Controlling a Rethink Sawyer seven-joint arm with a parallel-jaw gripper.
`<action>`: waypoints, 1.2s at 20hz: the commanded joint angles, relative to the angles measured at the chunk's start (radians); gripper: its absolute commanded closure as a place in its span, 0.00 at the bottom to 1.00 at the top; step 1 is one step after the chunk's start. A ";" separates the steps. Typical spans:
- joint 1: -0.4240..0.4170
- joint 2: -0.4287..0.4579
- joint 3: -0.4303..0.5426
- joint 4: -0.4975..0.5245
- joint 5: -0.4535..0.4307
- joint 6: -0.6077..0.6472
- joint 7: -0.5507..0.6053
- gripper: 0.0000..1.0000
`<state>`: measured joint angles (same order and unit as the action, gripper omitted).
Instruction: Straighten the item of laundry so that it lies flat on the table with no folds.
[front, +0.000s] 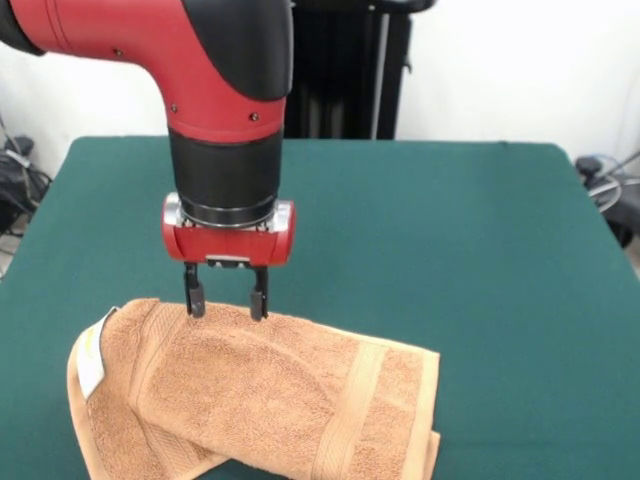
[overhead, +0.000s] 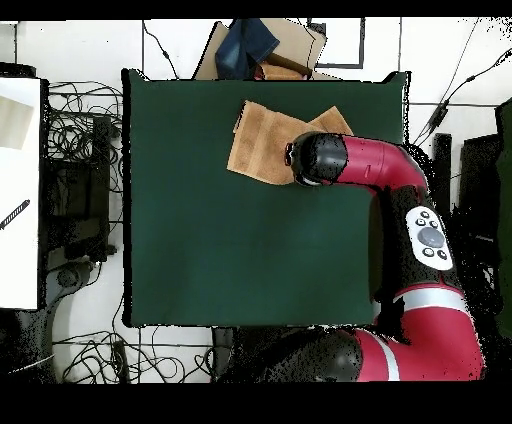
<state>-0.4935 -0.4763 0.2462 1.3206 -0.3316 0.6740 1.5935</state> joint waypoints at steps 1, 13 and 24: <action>0.001 0.070 0.098 0.047 -0.095 -0.034 -0.166 0.00; -0.035 0.157 0.159 0.002 -0.165 -0.099 -0.175 0.00; -0.028 0.233 0.178 -0.076 -0.226 -0.155 -0.140 0.00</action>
<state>-0.5272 -0.3272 0.3359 1.2756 -0.4869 0.5963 1.5927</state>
